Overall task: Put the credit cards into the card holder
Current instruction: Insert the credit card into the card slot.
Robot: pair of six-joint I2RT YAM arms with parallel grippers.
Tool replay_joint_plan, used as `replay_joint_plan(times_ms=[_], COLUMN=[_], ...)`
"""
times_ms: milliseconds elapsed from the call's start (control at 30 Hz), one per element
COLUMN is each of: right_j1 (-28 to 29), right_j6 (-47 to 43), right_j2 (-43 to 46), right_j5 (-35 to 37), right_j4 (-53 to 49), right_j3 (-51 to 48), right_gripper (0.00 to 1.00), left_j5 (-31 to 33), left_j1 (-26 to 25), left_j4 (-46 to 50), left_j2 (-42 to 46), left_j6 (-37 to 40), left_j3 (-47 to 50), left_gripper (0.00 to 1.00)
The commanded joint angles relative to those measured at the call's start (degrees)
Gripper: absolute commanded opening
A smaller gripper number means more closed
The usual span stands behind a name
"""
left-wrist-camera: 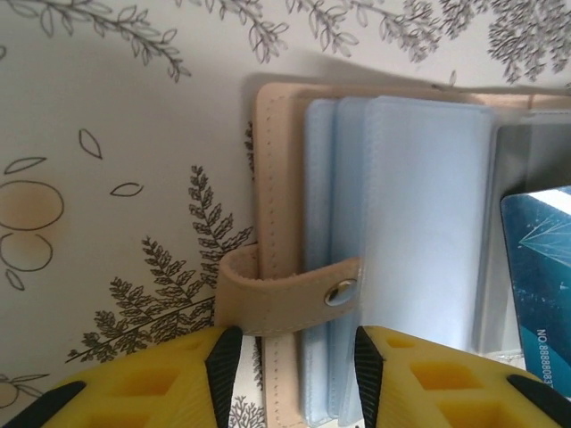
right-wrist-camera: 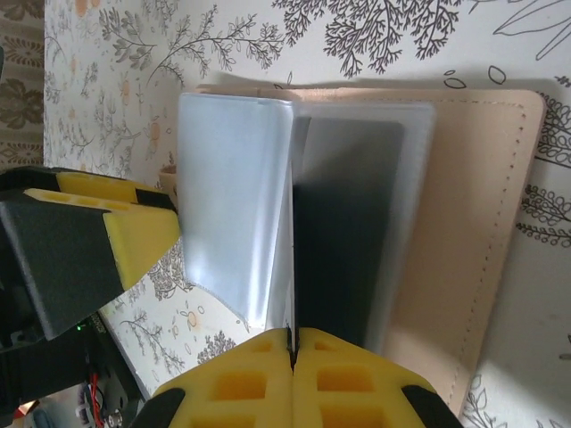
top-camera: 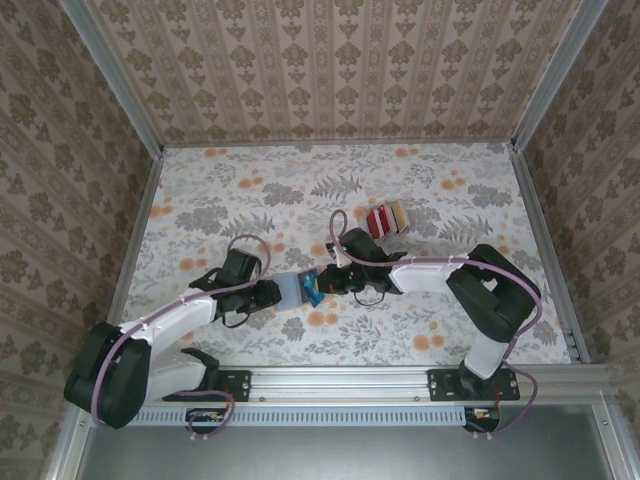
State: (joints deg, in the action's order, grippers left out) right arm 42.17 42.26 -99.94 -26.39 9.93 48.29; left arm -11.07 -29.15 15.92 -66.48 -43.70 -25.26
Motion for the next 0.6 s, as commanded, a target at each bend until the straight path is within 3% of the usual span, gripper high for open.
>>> replay_joint_plan(times_ms=[0,567], right_j1=[0.28,0.21], right_j6=[1.07,4.05], right_j2=[-1.71,-6.57], right_j5=[-0.63,-4.68], right_j4=[2.89,6.89], right_j3=[1.92,3.54], right_gripper=[0.01,0.01], left_j5=[0.75,-0.55], left_j1=[0.45,0.41], left_j4=[1.23,-1.88], left_j2=[-0.98,-4.78], left_j6=[1.21,1.36], left_j3=[0.73,0.73], left_gripper=[0.41,0.36])
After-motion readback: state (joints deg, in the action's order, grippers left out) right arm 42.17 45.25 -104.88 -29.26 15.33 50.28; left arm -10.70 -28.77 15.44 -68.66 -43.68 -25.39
